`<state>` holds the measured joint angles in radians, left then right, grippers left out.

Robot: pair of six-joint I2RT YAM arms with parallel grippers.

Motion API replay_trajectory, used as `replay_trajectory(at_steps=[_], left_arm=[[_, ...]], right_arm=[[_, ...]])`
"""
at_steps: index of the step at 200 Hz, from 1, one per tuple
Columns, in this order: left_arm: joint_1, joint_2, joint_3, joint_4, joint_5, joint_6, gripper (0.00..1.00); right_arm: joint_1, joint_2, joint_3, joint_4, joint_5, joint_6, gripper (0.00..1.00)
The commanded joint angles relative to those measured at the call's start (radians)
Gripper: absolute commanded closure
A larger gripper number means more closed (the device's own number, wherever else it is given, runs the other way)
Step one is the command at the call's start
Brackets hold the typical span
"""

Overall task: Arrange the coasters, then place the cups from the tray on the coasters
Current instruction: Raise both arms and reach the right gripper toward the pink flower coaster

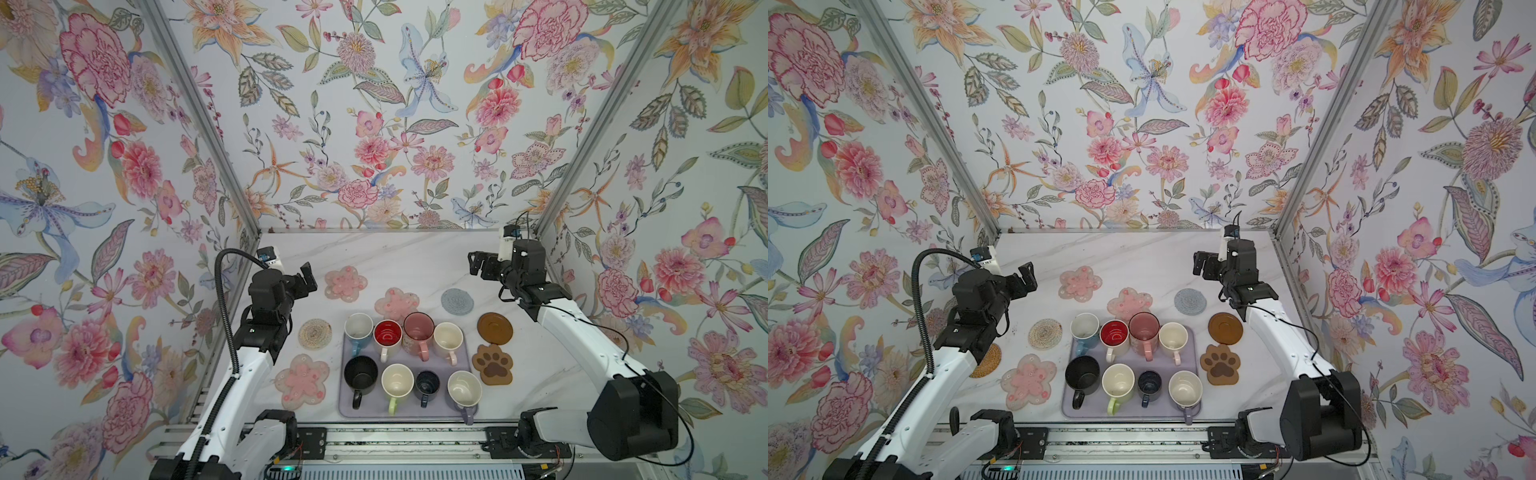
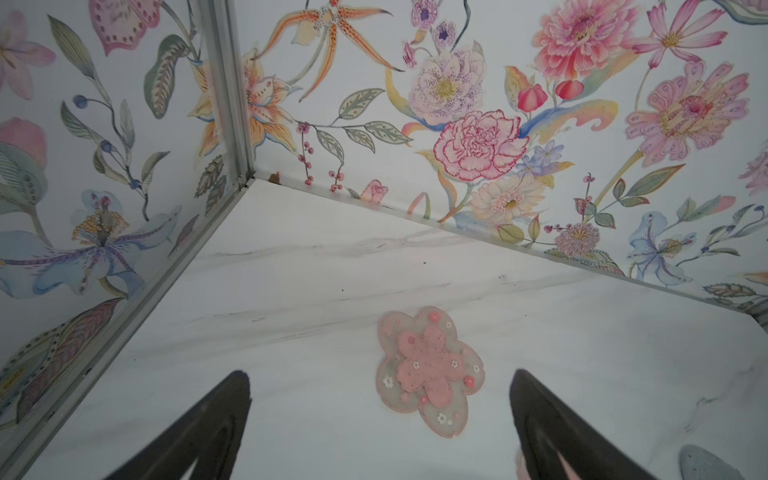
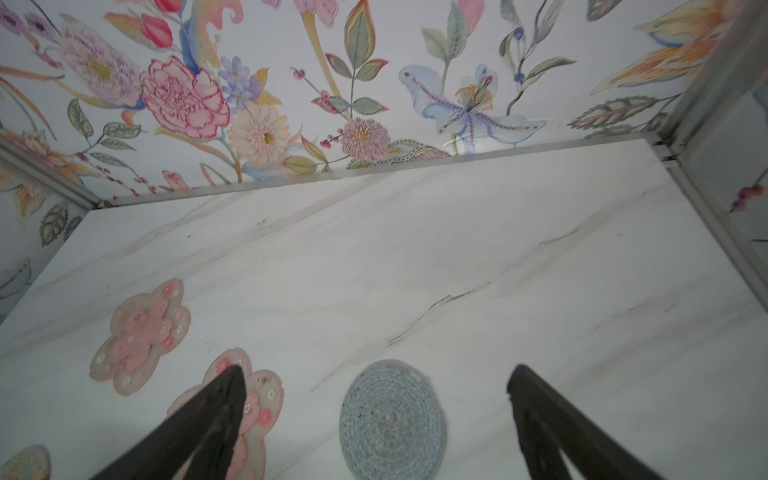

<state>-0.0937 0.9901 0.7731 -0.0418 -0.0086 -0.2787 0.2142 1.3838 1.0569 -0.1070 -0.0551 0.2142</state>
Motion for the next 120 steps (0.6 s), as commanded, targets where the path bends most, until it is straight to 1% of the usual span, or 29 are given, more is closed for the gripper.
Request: replay_trajectory(at_steps=[1, 8, 35, 59, 78, 97, 120], left_arm=[[0.004, 0.033, 0.005, -0.042, 0.146, -0.021, 0.01], [0.005, 0.040, 0.018, -0.054, 0.163, -0.016, 0.01], [0.004, 0.028, 0.022, -0.054, 0.158, -0.028, 0.01], [0.004, -0.002, 0.029, -0.069, 0.173, -0.029, 0.01], [0.004, -0.033, 0.015, -0.088, 0.130, -0.026, 0.01], [0.004, -0.061, -0.004, -0.103, 0.077, -0.022, 0.01], [0.003, -0.075, -0.008, -0.114, 0.045, -0.018, 0.01]], right_arm=[[0.042, 0.124, 0.112, -0.173, -0.066, -0.105, 0.01], [0.062, 0.176, 0.160, -0.211, -0.080, -0.129, 0.01], [0.118, 0.343, 0.307, -0.305, -0.094, -0.186, 0.01], [0.159, 0.462, 0.419, -0.363, -0.100, -0.220, 0.01], [0.186, 0.536, 0.490, -0.387, -0.106, -0.240, 0.01], [0.215, 0.604, 0.565, -0.420, -0.076, -0.275, 0.01], [0.236, 0.675, 0.638, -0.442, -0.064, -0.307, 0.01]])
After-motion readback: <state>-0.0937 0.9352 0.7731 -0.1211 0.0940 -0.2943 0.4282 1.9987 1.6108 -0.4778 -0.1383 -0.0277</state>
